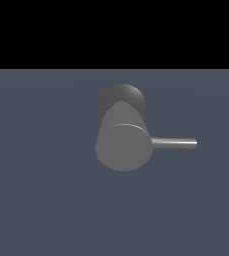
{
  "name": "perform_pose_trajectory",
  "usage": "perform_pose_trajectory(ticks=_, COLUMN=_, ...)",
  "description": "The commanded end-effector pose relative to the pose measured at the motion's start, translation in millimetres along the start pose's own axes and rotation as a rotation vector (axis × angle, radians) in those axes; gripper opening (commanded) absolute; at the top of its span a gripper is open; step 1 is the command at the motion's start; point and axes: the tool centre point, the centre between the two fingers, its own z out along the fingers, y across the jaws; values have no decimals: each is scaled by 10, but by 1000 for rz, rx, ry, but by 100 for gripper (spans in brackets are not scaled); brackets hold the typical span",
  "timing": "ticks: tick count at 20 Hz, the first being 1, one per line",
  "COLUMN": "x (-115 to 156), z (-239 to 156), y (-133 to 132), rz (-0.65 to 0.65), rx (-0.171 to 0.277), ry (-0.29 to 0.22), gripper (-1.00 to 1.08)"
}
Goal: Turn on the faucet by rotating a designated handle.
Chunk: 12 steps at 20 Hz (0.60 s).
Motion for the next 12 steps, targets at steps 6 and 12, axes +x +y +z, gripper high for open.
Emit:
perform_pose_trajectory(ticks=6, x=460, z=-555, y=442, rz=165, rx=211, ry=235, gripper=-100)
perform_pose_trajectory(ticks=12, x=700, z=-937, y=1053, rz=337, rx=341, ry=414, gripper=-100)
